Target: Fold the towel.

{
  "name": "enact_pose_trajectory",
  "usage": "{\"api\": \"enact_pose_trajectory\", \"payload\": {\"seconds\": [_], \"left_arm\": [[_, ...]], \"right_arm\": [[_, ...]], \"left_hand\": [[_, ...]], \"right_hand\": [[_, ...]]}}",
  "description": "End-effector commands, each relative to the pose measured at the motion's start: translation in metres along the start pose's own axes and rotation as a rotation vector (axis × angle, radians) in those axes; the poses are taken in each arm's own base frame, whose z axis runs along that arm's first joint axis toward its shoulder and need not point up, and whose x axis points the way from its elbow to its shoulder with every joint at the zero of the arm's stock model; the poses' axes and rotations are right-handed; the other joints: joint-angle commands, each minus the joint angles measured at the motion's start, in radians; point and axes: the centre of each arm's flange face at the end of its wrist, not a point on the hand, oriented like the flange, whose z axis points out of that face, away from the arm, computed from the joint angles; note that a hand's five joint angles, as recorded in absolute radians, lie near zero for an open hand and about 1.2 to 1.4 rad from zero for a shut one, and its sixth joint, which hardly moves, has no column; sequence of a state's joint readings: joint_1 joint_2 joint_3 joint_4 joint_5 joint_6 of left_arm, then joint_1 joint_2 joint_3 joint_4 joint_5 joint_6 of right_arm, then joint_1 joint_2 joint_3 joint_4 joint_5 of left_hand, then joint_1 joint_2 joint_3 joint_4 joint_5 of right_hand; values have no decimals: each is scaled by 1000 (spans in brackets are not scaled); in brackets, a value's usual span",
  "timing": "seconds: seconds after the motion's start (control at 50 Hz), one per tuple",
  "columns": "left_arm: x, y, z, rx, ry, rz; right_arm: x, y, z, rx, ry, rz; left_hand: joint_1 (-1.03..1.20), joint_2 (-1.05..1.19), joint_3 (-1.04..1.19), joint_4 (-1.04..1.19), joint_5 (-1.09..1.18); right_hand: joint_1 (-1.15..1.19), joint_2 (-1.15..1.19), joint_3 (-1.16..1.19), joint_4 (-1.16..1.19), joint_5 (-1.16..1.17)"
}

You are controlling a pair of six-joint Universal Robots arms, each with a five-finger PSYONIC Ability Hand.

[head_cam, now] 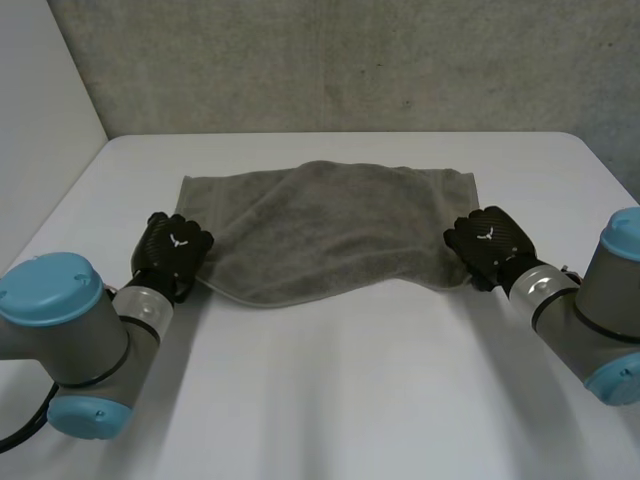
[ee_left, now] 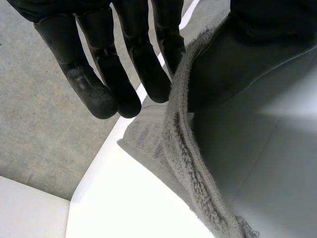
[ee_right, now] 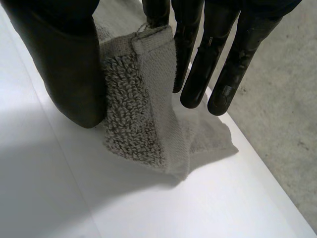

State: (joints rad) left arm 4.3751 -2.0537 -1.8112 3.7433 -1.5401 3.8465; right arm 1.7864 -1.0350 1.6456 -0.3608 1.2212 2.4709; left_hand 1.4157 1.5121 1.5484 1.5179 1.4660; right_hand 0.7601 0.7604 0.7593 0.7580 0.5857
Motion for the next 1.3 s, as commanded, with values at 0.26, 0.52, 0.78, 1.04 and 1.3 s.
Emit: {"api": "enact_pose_trajectory", "payload": {"seconds": [0.26, 0.52, 0.78, 1.04, 1.3], "left_arm": [[-7, 4, 4, -4, -29, -9], [-7, 14, 8, -21, -40, 4], [-11, 14, 4, -30, -38, 1], [-46, -28, -25, 49, -108, 5], [-78, -50, -82, 73, -99, 6]], "right_arm": [[33, -6, -4, 115, 113, -1], [66, 5, -3, 86, 207, 105], [70, 5, -3, 62, 251, 107], [86, -31, -36, -23, 206, 140], [132, -58, -110, -95, 217, 85]], "left_hand": [[-19, -116, -152, -122, -244], [-442, -538, -575, -544, -667], [-19, -116, -152, -122, -244], [-19, -116, -152, -122, -244], [-19, -116, -152, -122, -244]], "right_hand": [[636, 636, 637, 638, 636], [636, 636, 637, 638, 636], [636, 636, 637, 638, 636], [636, 636, 637, 638, 636], [636, 636, 637, 638, 636]]}}
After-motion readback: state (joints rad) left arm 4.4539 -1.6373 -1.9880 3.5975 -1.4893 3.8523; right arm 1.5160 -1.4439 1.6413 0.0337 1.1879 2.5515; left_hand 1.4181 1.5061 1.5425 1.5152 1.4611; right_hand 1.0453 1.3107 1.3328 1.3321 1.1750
